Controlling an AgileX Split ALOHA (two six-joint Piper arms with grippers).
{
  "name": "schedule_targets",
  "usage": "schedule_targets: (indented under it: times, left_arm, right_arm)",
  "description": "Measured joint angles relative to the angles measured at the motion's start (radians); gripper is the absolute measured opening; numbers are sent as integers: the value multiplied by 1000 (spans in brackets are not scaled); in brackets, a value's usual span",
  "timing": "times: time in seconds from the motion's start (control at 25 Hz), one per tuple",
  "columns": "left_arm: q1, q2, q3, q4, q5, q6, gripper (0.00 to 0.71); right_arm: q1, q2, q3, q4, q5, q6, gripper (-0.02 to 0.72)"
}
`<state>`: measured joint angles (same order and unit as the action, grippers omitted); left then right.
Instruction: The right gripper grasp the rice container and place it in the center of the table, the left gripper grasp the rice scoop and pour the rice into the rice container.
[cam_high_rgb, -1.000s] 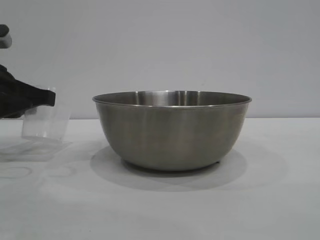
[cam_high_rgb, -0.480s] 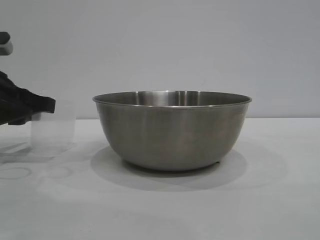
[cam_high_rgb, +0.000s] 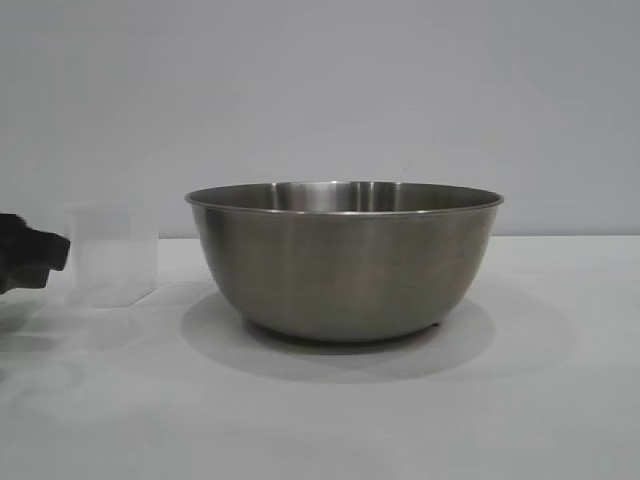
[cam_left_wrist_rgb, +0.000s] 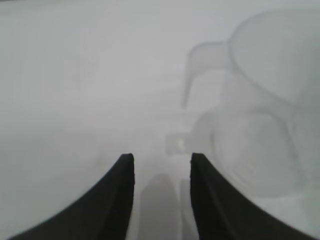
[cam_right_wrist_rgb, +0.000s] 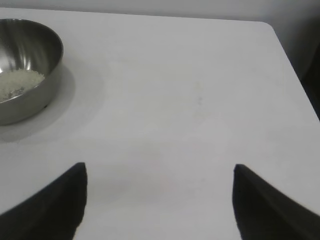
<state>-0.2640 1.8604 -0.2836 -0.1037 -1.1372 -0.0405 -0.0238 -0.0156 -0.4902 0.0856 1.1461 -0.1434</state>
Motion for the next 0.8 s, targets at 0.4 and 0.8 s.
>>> schedule_targets:
  times: [0.4,0.8]
  left_arm:
    - [0,-341,40,71,281,-17,214]
    - [0,-543,-95,70,843,-72,262]
  right_arm:
    - [0,0,0,0,0,0,511]
    - [0,0,0,0,0,0,511]
